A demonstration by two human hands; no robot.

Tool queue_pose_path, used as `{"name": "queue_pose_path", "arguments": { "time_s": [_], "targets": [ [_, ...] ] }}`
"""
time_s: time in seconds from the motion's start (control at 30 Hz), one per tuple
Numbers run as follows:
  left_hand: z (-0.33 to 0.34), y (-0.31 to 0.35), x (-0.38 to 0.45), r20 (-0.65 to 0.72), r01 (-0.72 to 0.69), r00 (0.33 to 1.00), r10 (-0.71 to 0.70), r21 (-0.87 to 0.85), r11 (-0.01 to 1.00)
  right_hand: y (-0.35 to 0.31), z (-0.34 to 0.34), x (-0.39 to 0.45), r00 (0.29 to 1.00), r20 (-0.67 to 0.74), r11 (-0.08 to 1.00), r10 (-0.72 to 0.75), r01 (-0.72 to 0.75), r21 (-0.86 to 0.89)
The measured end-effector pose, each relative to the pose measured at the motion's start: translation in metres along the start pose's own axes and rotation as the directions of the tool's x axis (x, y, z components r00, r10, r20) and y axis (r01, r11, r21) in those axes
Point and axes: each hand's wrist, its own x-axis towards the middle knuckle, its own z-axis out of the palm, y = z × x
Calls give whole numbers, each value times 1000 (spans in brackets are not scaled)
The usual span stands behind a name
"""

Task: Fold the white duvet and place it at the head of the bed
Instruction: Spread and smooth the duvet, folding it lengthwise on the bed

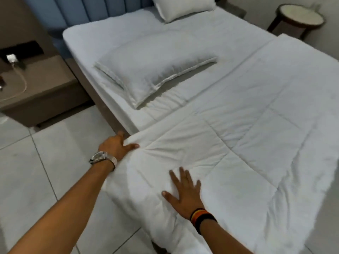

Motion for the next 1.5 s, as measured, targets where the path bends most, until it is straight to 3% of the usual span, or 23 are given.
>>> {"name": "queue_pose_path", "arguments": {
  "time_s": [0.07,0.13,0.23,0.3,0.37,0.5,0.6,0.7,0.77,0.83,0.97,1.07,1.17,1.23,1.3,1.4,1.43,1.5],
  "targets": [
    [18,-8,-5,73,42,996,-50,95,995,-4,18,-18,997,68,997,40,-44,64],
    [43,-9,-11,96,15,995,-31,161,987,1,32,-38,996,-1,990,94,-94,110],
    [82,20,-24,35,-309,951,307,124,943,27,50,-73,918,-229,936,323,-276,218],
    [110,52,-34,63,-482,875,479,43,875,49,58,-98,795,-326,852,512,-420,313],
    [143,94,-40,136,-648,757,639,31,761,71,58,-116,613,-350,701,709,-558,444],
    [201,162,-64,270,-847,507,819,-19,531,102,58,-136,256,-314,404,914,-620,672],
    [233,199,-79,304,-919,357,883,-58,391,128,66,-142,99,-217,233,971,-602,764],
    [263,225,-87,334,-947,276,901,-65,315,168,72,-156,-9,-81,65,997,-518,853],
    [277,234,-85,329,-953,264,907,-57,298,193,74,-163,13,-45,45,999,-483,875],
    [286,242,-87,331,-953,267,905,-47,298,204,79,-165,40,-185,175,982,-565,806],
    [291,247,-105,349,-955,264,899,-33,293,196,75,-163,-76,-454,364,888,-488,793],
    [291,255,-123,350,-940,301,887,-46,337,193,70,-185,-142,-465,391,874,-362,846],
    [298,257,-133,347,-952,285,894,-6,305,208,89,-207,-202,-402,327,893,-323,888],
    [306,249,-133,381,-962,266,885,51,267,219,105,-207,-157,-332,282,930,-273,920],
    [314,233,-128,389,-959,283,877,133,250,225,117,-199,-44,-221,209,974,-184,960],
    [321,208,-125,372,-956,275,887,208,209,220,139,-190,121,-113,134,986,-176,975],
    [323,204,-125,356,-955,266,896,220,196,217,144,-187,146,-125,153,981,-199,968],
    [330,201,-124,317,-955,259,912,226,192,210,150,-177,129,-179,204,975,-218,954]
  ]
}}
